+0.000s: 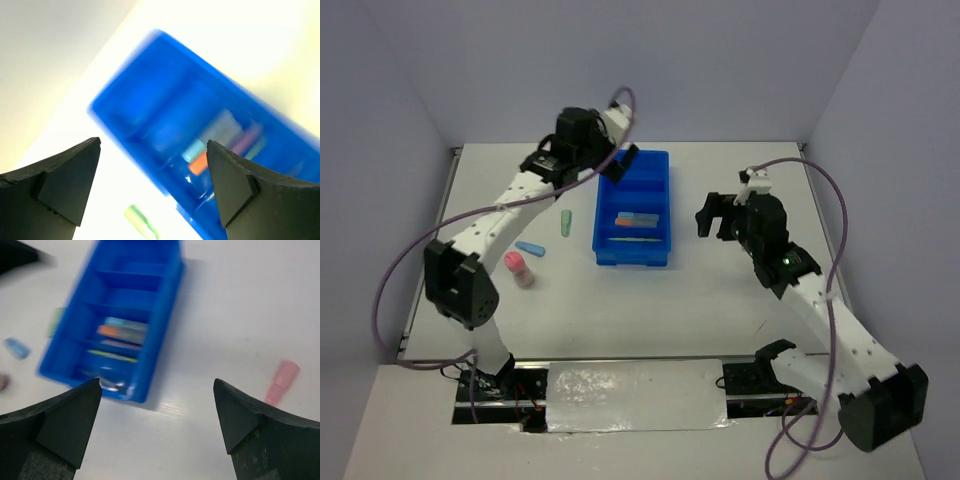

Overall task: Sort the stationery into containers
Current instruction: Place the pen in the storage box, then pick up the stationery from the center of the board.

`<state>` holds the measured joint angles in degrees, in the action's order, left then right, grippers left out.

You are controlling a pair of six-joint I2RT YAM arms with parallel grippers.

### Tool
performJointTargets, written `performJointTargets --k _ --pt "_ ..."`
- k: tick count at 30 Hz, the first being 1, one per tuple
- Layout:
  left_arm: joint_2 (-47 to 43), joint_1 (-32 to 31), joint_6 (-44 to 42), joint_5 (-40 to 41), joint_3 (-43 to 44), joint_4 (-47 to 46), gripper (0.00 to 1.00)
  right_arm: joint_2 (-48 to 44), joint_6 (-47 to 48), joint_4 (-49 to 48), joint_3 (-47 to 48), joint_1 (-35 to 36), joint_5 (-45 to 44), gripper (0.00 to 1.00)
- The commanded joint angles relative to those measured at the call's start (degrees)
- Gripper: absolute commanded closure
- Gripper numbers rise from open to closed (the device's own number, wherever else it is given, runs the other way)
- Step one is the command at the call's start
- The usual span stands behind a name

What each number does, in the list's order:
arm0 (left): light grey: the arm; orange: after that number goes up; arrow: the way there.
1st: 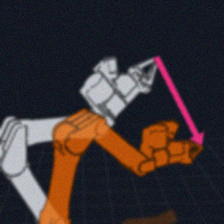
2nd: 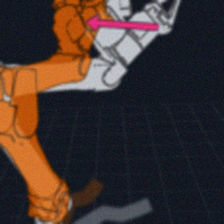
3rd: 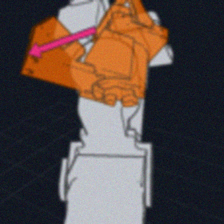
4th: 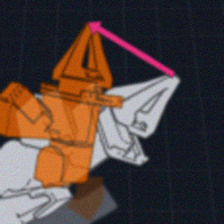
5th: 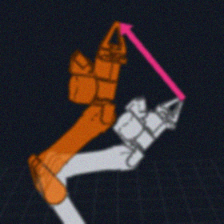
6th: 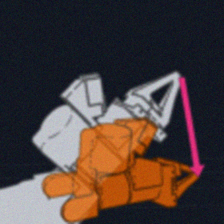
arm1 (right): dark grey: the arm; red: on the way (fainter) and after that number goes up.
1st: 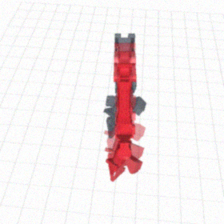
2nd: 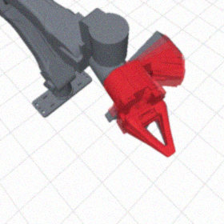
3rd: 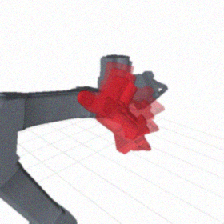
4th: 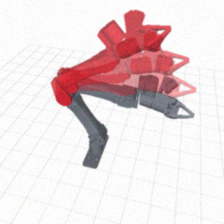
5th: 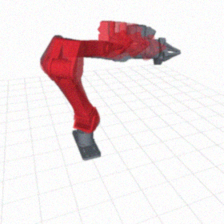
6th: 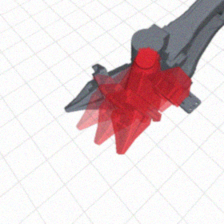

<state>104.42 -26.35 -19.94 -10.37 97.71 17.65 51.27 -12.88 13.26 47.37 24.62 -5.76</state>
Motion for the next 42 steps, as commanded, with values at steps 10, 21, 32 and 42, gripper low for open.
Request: performJointTargets --k 10,21,32,42 --pt "-46.98 10.09 53.87 35.05 -29.21 17.47 0.01 42.93 -9.09 16.62 20.99 -22.07 -6.89 0.03" --pt "-61.62 10.44 43.94 36.74 -48.59 17.95 0.01 51.12 -8.65 13.81 20.3 -28.58 -1.54 0.1" --pt "-63.37 10.44 42.88 32.43 -49.28 16.63 0.01 60.97 -4.61 20.93 25.31 -27.79 -0.74 0.62" --pt "-64.08 10.44 42.36 30.85 -49.55 16.01 0.01 47.36 -8.54 10.68 21.45 -27.0 11.29 0.88"
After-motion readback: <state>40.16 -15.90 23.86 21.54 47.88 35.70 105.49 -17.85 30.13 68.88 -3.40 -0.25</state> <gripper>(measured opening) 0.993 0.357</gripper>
